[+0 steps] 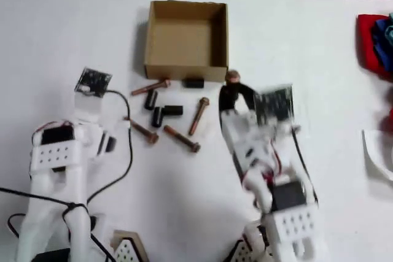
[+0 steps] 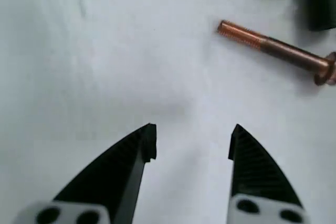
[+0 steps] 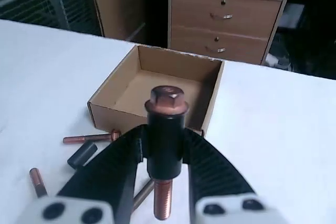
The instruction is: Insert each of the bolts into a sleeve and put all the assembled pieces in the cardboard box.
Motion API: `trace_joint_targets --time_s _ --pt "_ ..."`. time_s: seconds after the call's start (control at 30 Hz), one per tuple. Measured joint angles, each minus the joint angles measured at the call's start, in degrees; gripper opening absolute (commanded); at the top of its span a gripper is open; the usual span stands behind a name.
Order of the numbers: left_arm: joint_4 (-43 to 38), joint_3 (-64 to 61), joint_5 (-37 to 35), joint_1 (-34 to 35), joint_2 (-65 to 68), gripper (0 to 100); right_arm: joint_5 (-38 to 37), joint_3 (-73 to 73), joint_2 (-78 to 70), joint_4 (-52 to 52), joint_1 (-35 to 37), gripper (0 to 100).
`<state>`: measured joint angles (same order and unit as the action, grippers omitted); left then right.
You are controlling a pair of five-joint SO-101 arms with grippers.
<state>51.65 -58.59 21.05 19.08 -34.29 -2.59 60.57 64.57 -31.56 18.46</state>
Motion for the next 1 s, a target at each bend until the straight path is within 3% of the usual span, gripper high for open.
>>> trace_joint_targets --time_s 0.3,0.53,0.8,1.0 --pt "-14.86 -9.93 -7.03 -0.18 0.00 24 0.00 -48.88 -50.29 -29.54 -3.78 2.1" --pt "-21.27 -14.42 -7.12 -0.09 0.00 24 0.00 -80.00 -75.87 -34.99 -3.96 2.1" --pt "-22.07 -14.42 -7.12 -0.09 0.00 24 0.00 -117.19 -104.88 -37.27 -4.04 2.1" --pt "-22.15 -14.42 -7.12 -0.09 0.00 24 0.53 -133.01 -120.70 -40.35 -4.04 2.1"
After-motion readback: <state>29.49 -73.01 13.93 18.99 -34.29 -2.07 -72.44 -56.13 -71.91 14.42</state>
